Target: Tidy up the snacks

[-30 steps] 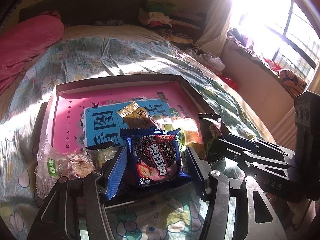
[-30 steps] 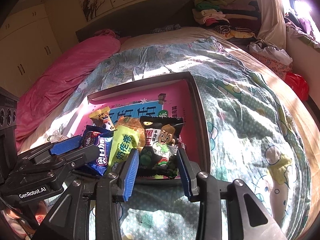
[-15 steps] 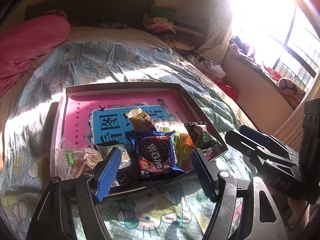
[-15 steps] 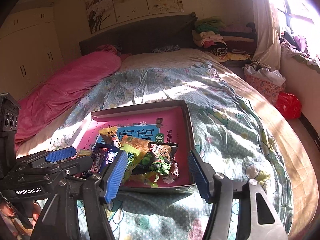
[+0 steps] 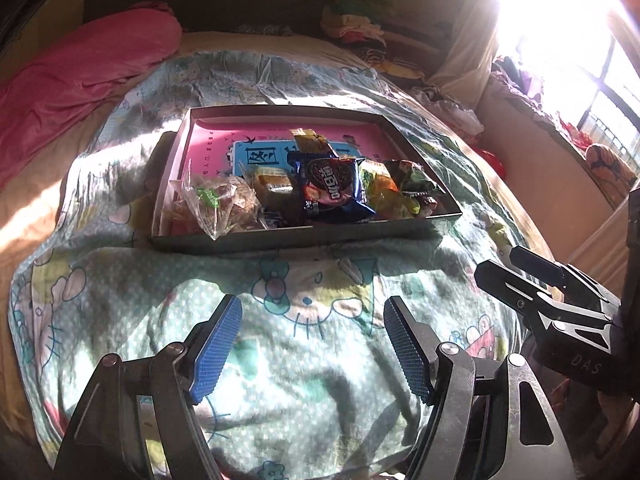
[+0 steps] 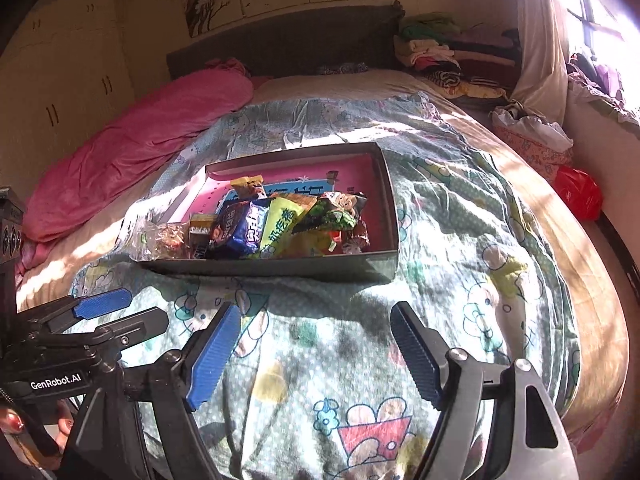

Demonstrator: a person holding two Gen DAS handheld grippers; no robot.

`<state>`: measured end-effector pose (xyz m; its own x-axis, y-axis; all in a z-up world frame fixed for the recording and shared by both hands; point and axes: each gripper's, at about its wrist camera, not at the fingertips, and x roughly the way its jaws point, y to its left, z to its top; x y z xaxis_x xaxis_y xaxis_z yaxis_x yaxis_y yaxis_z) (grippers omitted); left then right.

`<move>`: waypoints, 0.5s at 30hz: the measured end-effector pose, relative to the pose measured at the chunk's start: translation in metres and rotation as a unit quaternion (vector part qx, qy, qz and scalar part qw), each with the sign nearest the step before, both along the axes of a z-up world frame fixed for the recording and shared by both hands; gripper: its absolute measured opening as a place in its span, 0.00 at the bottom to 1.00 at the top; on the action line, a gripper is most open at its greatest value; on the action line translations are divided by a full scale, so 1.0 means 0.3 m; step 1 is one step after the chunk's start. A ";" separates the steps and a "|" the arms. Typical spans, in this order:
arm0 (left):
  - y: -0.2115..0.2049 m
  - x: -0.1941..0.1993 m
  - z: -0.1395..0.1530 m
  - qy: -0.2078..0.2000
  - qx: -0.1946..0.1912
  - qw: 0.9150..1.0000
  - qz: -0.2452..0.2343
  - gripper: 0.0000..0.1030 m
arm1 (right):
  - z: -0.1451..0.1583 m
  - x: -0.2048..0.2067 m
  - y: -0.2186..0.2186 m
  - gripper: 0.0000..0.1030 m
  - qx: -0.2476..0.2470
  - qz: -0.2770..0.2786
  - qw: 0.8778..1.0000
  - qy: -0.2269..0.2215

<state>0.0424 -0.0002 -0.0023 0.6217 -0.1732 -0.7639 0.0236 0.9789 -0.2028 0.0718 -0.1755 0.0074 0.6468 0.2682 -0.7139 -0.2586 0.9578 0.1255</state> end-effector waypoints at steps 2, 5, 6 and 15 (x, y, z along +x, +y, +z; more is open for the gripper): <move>-0.002 -0.004 -0.014 0.010 0.003 1.000 -0.001 0.73 | -0.007 -0.024 0.014 0.77 -0.015 0.006 1.000 -0.004; 0.005 -0.009 -0.023 0.017 0.004 1.000 0.005 0.73 | -0.005 -0.035 0.022 0.79 -0.018 0.007 1.000 -0.012; 0.007 -0.010 -0.024 0.018 0.005 1.000 0.006 0.73 | -0.004 -0.035 0.024 0.81 -0.018 0.009 1.000 -0.013; 0.011 -0.013 -0.015 0.013 0.009 1.000 0.014 0.73 | -0.013 -0.035 0.037 0.89 -0.015 0.016 1.000 -0.010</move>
<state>0.0386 0.0032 -0.0067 0.6065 -0.1417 -0.7824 -0.0083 0.9828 -0.1845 0.0614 -0.1643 0.0035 0.6527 0.2689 -0.7083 -0.2924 0.9519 0.0919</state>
